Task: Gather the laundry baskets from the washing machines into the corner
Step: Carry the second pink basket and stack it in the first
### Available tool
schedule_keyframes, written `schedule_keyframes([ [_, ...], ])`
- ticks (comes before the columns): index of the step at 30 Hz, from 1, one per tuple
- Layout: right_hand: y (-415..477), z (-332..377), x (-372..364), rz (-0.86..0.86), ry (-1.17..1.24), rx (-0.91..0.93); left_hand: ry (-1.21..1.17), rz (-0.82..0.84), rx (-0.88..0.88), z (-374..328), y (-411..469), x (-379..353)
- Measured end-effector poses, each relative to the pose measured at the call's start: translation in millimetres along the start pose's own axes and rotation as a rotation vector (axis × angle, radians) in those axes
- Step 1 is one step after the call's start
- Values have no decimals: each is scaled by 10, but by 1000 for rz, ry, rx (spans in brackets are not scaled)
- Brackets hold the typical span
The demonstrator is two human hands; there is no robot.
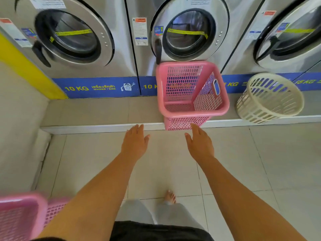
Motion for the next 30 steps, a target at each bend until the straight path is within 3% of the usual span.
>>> schedule_keyframes([
  [14,1306,-964,596,-32,103,-181,-32,-2,-48,-889,1634,275],
  [23,2262,-1331,798,-16,120,-254,-86,-6,54,-1108,2459,397],
  [30,3020,-1719,946,39,62,-179,-106,2,209,-1251,2983,207],
])
Point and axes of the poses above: each hand's wrist, its own y-axis towards the middle knuckle, its own x-axis out of the back of the hand, z = x × y, the point moved 6 cm from there along y, towards the middle knuckle, and after that the axes turned 9 degrees about z, right-handed, at the moved point
